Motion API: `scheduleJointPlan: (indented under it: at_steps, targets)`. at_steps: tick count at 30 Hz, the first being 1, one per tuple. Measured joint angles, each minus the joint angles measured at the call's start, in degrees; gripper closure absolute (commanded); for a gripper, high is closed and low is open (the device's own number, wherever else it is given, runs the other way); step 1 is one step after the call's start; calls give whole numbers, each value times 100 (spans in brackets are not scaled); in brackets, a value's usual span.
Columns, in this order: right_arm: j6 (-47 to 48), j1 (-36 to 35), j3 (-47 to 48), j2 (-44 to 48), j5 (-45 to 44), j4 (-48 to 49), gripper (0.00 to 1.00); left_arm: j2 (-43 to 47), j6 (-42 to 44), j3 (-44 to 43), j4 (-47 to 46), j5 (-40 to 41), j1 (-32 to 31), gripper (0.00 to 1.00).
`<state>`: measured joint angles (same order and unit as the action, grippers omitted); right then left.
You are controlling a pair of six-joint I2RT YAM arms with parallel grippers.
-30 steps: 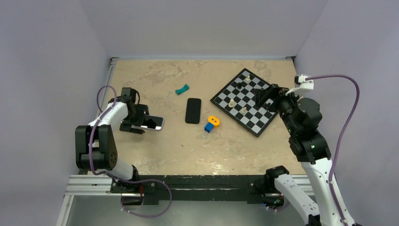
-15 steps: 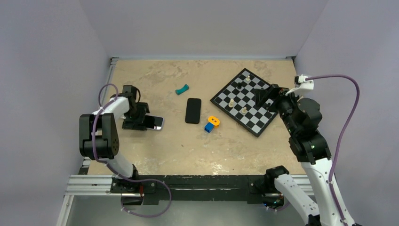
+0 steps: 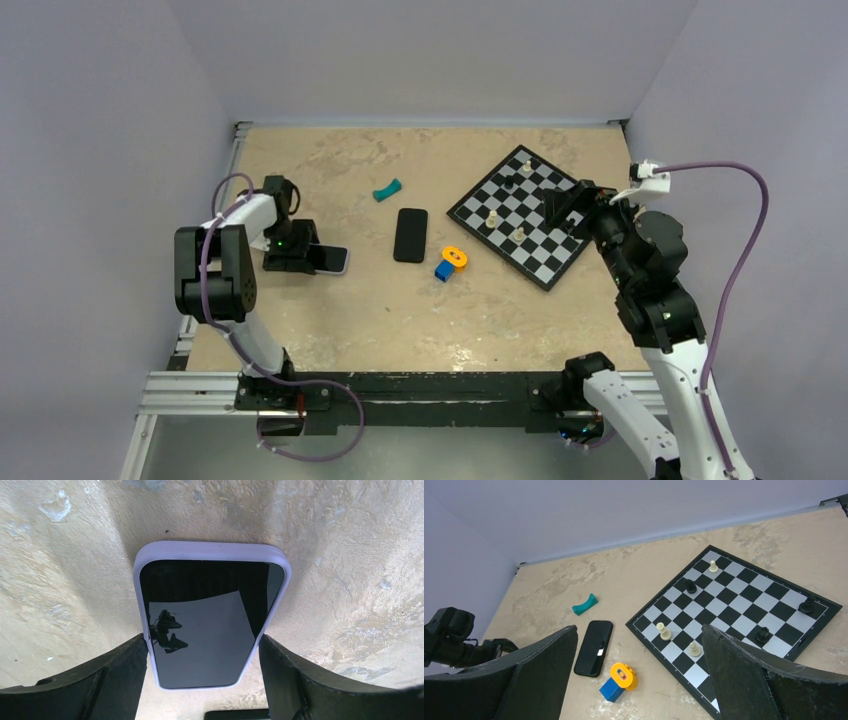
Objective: Take the phone out of the phone case
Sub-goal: Pick up the phone at the center of the board.
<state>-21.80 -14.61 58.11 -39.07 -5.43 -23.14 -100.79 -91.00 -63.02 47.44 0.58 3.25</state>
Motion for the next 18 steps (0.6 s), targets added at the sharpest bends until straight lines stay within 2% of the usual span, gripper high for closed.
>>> scheduleJointPlan:
  at_steps: [5,10,18]
  targets:
    - [-9,0,0,-7,7,0,2,-184,-37,-254,304,-37,0,17]
    - [-31,0,0,-20,22,0,2,-507,-13,-673,758,-61,-2,8]
    - [-57,0,0,-15,24,0,2,-557,13,-695,892,-125,-4,3]
